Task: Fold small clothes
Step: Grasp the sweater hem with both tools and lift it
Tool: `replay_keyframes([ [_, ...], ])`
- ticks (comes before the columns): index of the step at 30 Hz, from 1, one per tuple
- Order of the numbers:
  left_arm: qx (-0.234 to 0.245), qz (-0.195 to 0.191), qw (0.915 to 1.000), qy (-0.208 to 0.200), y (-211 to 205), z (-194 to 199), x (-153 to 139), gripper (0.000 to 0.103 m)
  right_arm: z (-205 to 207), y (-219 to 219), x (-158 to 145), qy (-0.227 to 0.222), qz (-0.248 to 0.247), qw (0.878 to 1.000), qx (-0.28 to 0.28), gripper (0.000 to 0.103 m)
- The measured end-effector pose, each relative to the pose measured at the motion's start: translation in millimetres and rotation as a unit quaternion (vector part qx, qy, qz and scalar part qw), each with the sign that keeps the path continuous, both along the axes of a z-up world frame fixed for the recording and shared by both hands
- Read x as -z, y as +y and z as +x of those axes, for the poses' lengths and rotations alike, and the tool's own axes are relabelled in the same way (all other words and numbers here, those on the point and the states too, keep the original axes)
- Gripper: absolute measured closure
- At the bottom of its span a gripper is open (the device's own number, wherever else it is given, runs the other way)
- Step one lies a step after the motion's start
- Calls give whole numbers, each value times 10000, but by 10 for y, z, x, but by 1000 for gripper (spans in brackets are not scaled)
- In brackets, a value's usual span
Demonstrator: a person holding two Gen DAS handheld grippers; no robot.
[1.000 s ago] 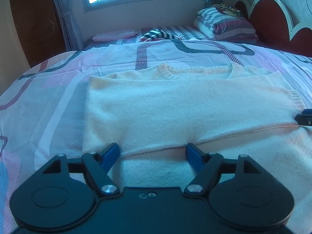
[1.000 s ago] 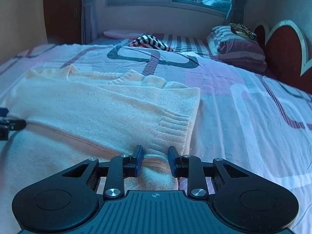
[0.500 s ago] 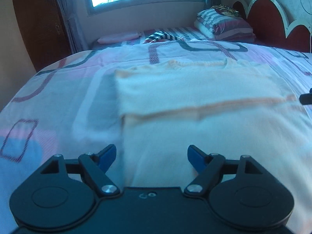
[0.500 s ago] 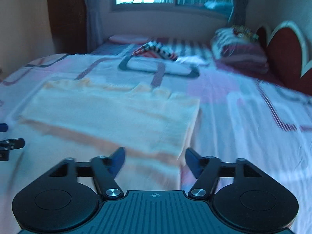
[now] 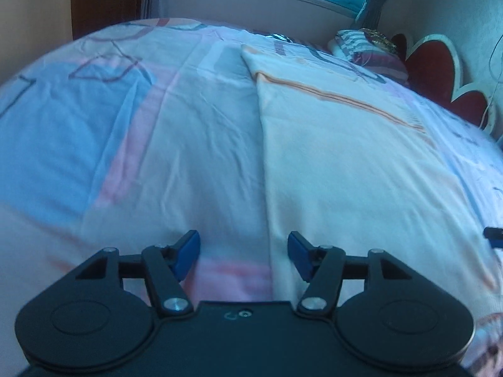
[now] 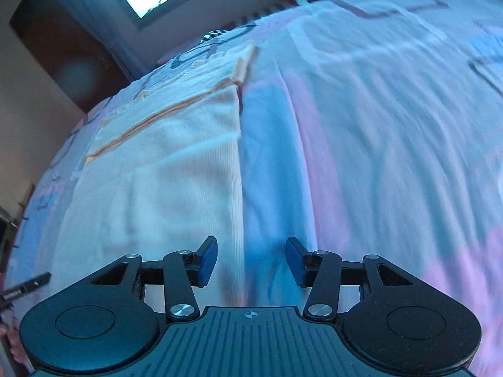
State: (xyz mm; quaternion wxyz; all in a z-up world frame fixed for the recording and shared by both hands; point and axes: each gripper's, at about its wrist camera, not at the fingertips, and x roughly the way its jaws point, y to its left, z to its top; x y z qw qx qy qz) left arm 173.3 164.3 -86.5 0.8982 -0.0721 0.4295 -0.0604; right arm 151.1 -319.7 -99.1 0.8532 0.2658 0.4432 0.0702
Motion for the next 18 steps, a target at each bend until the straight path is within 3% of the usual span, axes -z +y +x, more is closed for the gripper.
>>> replay_keyframes([
  [9, 13, -1185, 9927, 205, 122, -461, 62, 52, -516, 32, -5, -4, 594, 9982, -52, 54],
  [18, -48, -2289, 9725, 430, 221, -575, 217, 63, -751, 89, 79, -50, 1001, 9949, -114, 67],
])
